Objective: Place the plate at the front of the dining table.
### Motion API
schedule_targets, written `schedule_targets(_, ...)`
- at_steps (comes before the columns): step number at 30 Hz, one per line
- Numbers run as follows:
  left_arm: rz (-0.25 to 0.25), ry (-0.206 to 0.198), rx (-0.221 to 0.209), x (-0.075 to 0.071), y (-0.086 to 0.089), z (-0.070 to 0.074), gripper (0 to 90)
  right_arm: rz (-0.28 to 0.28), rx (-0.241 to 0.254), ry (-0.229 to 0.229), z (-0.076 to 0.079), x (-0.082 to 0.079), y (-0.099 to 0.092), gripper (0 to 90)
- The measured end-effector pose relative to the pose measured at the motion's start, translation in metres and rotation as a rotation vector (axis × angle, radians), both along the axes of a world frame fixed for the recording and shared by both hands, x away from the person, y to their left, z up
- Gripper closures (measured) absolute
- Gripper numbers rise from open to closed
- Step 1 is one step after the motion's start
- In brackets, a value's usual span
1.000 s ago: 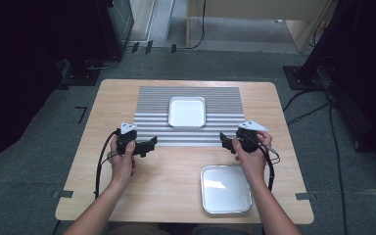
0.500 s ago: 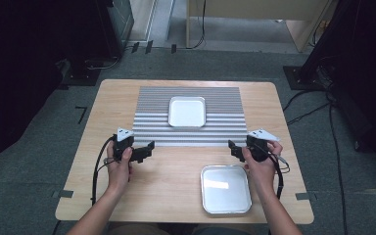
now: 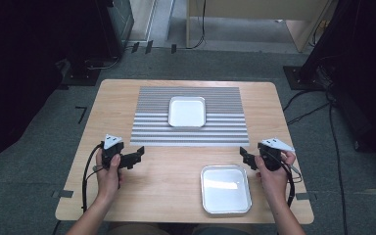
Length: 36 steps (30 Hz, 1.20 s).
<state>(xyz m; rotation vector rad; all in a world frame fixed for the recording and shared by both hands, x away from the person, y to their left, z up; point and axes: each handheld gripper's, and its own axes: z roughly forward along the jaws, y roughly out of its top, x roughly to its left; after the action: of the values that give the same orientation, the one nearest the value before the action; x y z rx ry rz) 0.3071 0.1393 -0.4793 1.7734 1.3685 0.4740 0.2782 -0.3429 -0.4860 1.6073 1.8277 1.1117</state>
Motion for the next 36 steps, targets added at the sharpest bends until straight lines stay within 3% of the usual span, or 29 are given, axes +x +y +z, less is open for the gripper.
schedule_targets(18,0.007,0.013,0.01,-0.019,0.034,-0.007,12.9,-0.031,-0.004,0.012,-0.009,-0.027,-0.027,22.5)
schedule_targets(36,0.049,0.044,0.029,-0.035,0.08,-0.018,12.9,-0.077,-0.003,0.046,-0.024,-0.055,-0.061,22.5)
